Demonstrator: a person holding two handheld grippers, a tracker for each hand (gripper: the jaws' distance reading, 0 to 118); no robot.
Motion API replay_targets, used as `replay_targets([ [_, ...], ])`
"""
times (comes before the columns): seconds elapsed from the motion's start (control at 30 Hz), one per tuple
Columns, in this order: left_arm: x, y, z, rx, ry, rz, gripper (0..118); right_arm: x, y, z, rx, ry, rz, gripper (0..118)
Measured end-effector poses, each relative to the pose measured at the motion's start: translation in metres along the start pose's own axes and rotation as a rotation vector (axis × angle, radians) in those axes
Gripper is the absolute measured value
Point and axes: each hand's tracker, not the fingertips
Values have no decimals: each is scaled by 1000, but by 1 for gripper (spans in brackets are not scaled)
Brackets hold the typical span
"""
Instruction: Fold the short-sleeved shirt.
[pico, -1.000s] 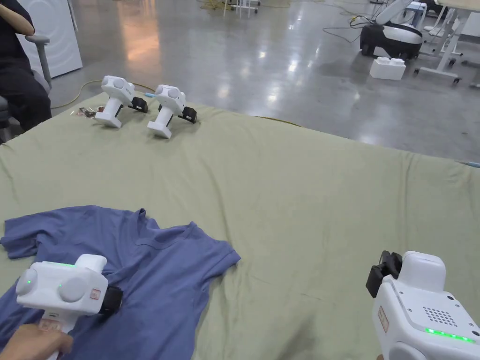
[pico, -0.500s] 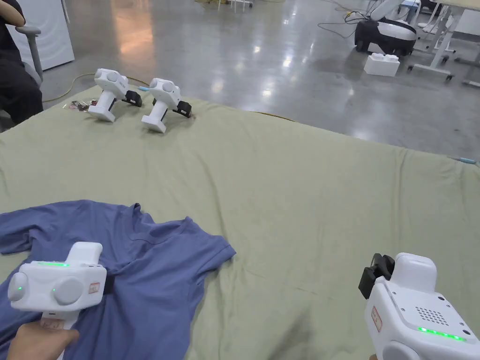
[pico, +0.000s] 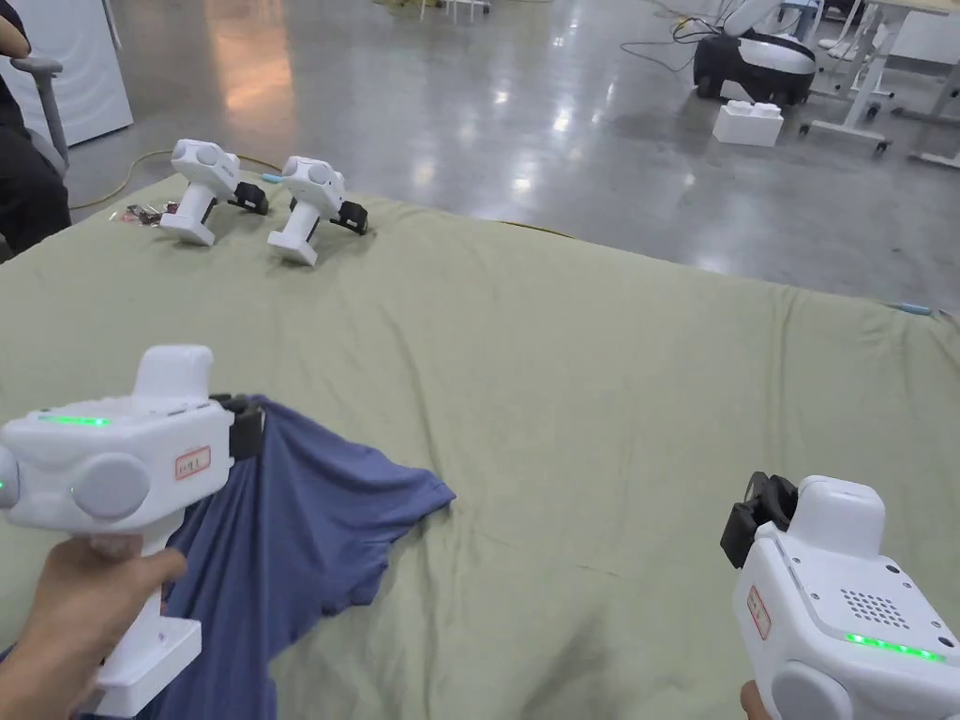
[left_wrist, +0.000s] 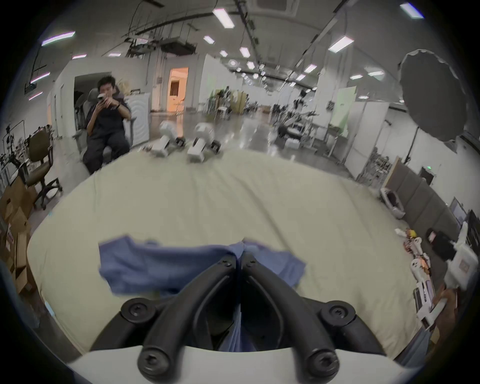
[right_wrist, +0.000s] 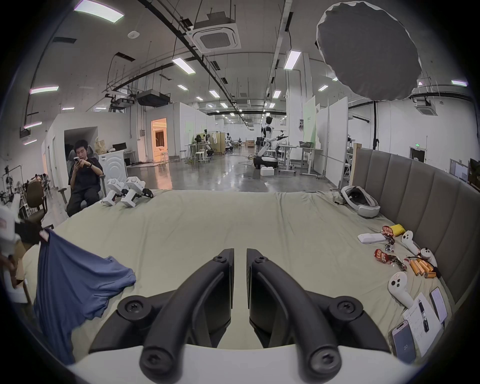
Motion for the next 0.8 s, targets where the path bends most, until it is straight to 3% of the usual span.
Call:
replay_targets([
  [0.37, 157, 95, 17, 147, -327, -233, 5, 39, 17, 23, 74, -45, -37, 13],
  [0.57, 257, 69, -1, 100, -506, -298, 5, 74, 20, 39, 101, -103, -42, 13],
  [0.8, 343, -17, -20, -22, -642, -347, 5, 121, 14, 56, 92, -184, -47, 13],
])
